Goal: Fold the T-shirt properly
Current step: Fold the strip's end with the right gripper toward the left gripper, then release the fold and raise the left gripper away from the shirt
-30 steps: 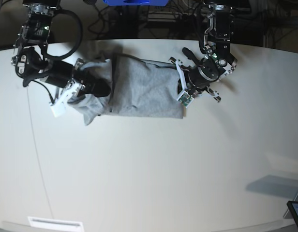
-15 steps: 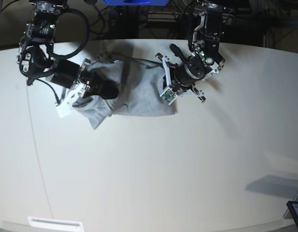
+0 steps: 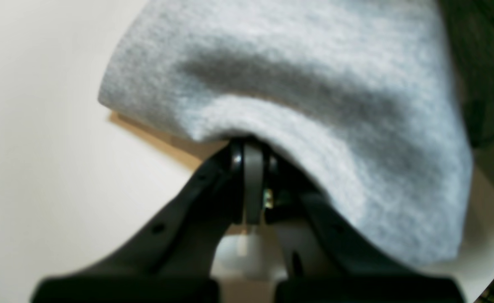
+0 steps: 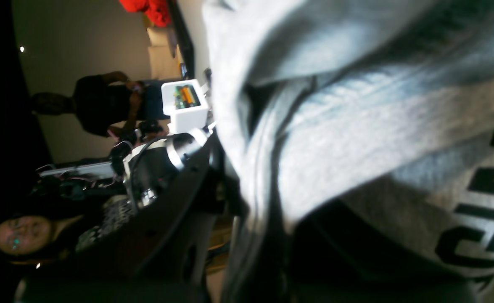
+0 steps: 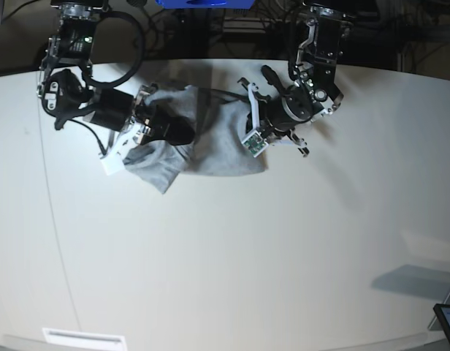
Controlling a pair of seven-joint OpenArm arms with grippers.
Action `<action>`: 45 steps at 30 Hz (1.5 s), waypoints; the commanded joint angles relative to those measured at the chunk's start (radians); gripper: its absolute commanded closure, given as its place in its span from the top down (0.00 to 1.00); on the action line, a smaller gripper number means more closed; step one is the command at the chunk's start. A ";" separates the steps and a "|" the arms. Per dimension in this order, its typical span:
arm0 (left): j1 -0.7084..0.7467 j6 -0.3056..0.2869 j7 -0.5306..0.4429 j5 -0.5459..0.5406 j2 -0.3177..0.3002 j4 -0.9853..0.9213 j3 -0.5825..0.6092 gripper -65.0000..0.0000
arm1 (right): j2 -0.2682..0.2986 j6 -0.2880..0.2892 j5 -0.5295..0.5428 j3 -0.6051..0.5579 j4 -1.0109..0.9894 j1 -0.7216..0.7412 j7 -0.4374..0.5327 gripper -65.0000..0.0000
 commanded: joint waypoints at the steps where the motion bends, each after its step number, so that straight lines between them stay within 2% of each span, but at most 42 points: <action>1: 0.001 -0.004 0.073 0.051 -0.022 -0.005 -0.003 0.00 | -0.004 0.007 0.036 -0.003 0.014 0.012 0.002 0.00; 8: -0.005 -0.004 0.073 0.051 -0.076 -0.005 -0.005 0.00 | -0.013 0.005 0.033 -0.005 0.014 0.024 0.000 0.00; 19: -0.006 -0.004 0.074 0.051 -0.083 0.043 -0.005 0.00 | -0.015 0.001 0.032 -0.046 0.007 0.025 0.002 0.02; 21: -0.006 -0.004 0.074 0.051 -0.088 0.043 -0.005 0.00 | -0.015 0.001 0.032 -0.046 0.007 0.025 0.002 0.09; 27: -0.006 -0.004 0.074 0.051 -0.100 0.040 -0.005 0.00 | -0.015 0.008 0.036 -0.049 0.007 0.027 -0.001 0.47; 29: -0.006 -0.004 0.074 0.051 -0.102 0.040 -0.005 0.00 | -0.009 0.010 0.038 -0.078 0.007 0.042 -0.006 0.55; 36: -0.006 -0.004 0.074 0.051 -0.102 0.037 -0.005 0.00 | 0.025 0.011 0.035 -0.230 0.008 0.116 -0.007 0.56; 39: -0.006 -0.004 0.074 0.051 -0.103 0.037 -0.009 0.00 | 0.027 0.008 0.035 -0.242 -0.018 0.117 -0.009 0.57; 42: -0.006 -0.004 0.074 0.051 -0.105 0.037 -0.078 0.00 | 0.027 0.008 0.047 -0.242 -0.084 0.119 -0.010 0.57; 45: -0.006 -0.004 0.074 0.046 -0.112 0.037 -0.160 0.00 | 0.059 0.007 0.055 -0.246 -0.116 0.142 -0.010 0.56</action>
